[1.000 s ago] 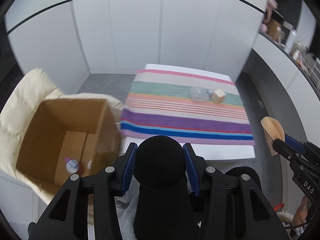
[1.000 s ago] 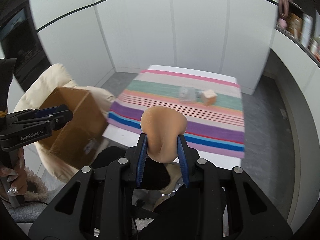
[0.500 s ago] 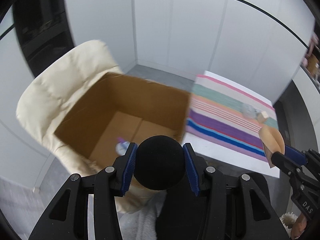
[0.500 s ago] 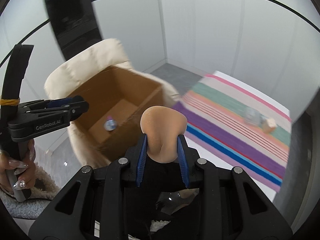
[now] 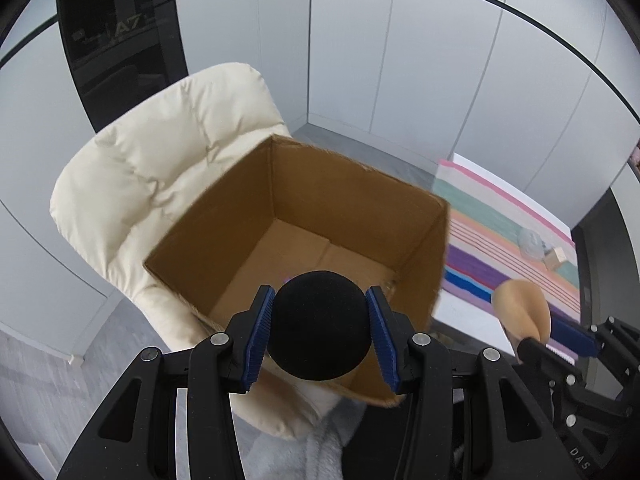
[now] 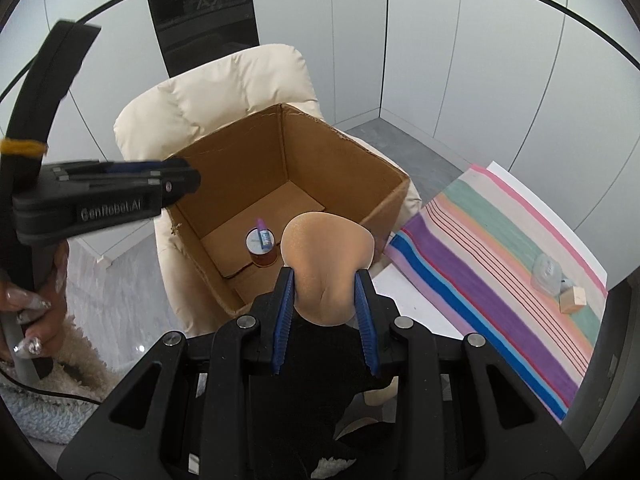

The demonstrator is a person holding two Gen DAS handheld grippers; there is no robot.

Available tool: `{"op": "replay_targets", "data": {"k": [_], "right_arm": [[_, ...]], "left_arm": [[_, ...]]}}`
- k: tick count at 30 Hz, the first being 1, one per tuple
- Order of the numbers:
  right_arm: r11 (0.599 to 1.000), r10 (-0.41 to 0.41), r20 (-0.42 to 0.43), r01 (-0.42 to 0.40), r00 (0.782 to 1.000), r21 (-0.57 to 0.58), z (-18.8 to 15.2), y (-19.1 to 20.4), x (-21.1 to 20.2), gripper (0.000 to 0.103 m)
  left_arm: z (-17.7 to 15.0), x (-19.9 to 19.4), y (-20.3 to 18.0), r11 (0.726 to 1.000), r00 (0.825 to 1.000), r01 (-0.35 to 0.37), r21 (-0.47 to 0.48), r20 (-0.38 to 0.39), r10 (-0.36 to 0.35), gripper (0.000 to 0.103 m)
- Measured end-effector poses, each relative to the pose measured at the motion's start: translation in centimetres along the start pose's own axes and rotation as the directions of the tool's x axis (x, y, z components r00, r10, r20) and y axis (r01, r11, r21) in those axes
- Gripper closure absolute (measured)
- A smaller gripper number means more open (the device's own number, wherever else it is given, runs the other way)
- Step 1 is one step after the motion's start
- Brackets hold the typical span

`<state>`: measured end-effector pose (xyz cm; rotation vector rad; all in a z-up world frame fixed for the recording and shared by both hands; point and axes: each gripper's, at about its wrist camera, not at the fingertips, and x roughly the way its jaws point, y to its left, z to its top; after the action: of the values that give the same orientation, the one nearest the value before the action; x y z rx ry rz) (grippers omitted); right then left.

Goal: Organize objects
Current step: 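Lift the compact and sponge and carry both toward the cardboard box, then open both tools to drop the compact and sponge into the box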

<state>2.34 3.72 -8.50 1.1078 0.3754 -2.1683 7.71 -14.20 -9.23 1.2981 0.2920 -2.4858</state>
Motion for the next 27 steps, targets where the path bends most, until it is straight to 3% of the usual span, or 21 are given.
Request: {"op": "replay_targets", "data": {"k": [4, 10, 23, 24, 25, 26, 27], "right_arm": [[1.000, -0.004, -0.013, 0.004, 1.000, -0.014, 1.6, 0.0, 2.2, 0.072], [0.999, 0.005, -0.042, -0.007, 0.999, -0.036, 4.1, 0.4, 6.1, 0.072], [0.999, 0.017, -0.093, -0.021, 0.996, -0.047, 7.8, 0.4, 13.0, 0.072], [0.999, 0.022, -0.092, -0.027, 0.996, -0.046, 7.9, 0.4, 13.2, 0.067], [0.999, 0.029, -0.089, -0.033, 0.996, -0.042, 8.0, 0.3, 13.3, 0.046], [0.999, 0.030, -0.085, -0.032, 0.996, -0.028, 8.0, 0.2, 13.4, 0.034], [1.000, 0.021, -0.079, -0.022, 0.997, -0.004, 8.1, 0.0, 13.4, 0.015]], "left_arm": [[1.5, 1.5, 1.0, 0.999, 0.999, -0.045, -0.002, 0.027, 0.045, 0.055], [3.4, 4.5, 2.1, 0.997, 0.997, -0.072, 0.001, 0.009, 0.072, 0.055], [6.6, 10.2, 3.4, 0.997, 0.996, -0.074, 0.016, -0.045, 0.075, 0.055], [6.5, 10.4, 3.5, 0.997, 0.996, -0.070, 0.013, -0.054, 0.070, 0.053], [6.5, 10.6, 3.8, 0.999, 0.996, -0.050, -0.002, -0.070, 0.050, 0.047], [6.5, 10.7, 4.1, 0.999, 0.996, -0.024, -0.024, -0.086, 0.022, 0.042], [6.6, 10.8, 4.4, 0.999, 0.995, 0.001, -0.049, -0.101, -0.006, 0.031]]}}
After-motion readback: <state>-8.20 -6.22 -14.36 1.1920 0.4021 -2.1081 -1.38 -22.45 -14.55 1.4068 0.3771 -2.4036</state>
